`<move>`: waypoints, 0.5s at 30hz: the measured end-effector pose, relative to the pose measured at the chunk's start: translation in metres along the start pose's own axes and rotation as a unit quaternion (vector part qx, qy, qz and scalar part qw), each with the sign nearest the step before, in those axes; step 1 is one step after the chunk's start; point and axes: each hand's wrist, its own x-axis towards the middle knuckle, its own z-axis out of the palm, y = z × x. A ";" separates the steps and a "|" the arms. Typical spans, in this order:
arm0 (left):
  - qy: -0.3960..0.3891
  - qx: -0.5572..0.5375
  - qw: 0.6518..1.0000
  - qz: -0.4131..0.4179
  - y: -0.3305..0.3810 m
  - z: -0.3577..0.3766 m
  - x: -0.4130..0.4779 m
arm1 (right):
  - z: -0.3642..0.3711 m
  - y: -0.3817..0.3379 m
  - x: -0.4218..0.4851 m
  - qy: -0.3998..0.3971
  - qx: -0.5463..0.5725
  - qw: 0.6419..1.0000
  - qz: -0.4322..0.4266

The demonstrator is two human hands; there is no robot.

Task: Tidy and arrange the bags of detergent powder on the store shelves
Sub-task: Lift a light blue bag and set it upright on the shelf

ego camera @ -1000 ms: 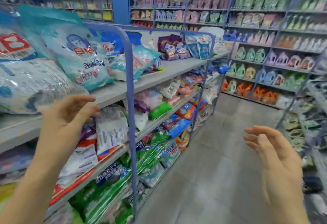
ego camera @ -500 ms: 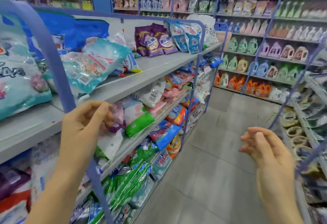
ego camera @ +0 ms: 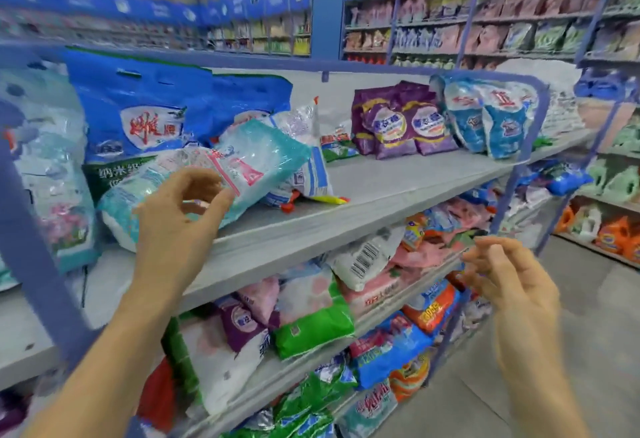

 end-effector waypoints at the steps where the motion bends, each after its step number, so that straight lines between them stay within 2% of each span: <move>1: 0.009 0.047 0.999 0.007 -0.003 0.011 0.007 | 0.004 0.009 0.017 -0.020 0.005 1.000 0.003; 4: 0.006 0.210 0.978 0.012 -0.011 0.049 0.031 | 0.014 0.025 0.065 -0.082 0.038 0.996 0.017; 7: -0.011 0.388 0.921 0.027 -0.023 0.081 0.050 | 0.023 0.035 0.106 -0.138 0.077 0.987 0.018; 9: -0.014 0.463 0.885 0.043 -0.033 0.092 0.059 | 0.030 0.042 0.128 -0.174 0.097 0.980 0.010; 12: -0.014 0.523 0.851 0.053 -0.037 0.100 0.067 | 0.048 0.054 0.147 -0.224 0.101 0.969 0.010; 13: -0.005 0.526 0.849 0.053 -0.036 0.101 0.069 | 0.054 0.059 0.149 -0.242 0.103 0.965 0.015; 15: 0.038 0.493 0.869 0.030 -0.034 0.097 0.075 | 0.064 0.065 0.152 -0.274 0.110 0.955 0.024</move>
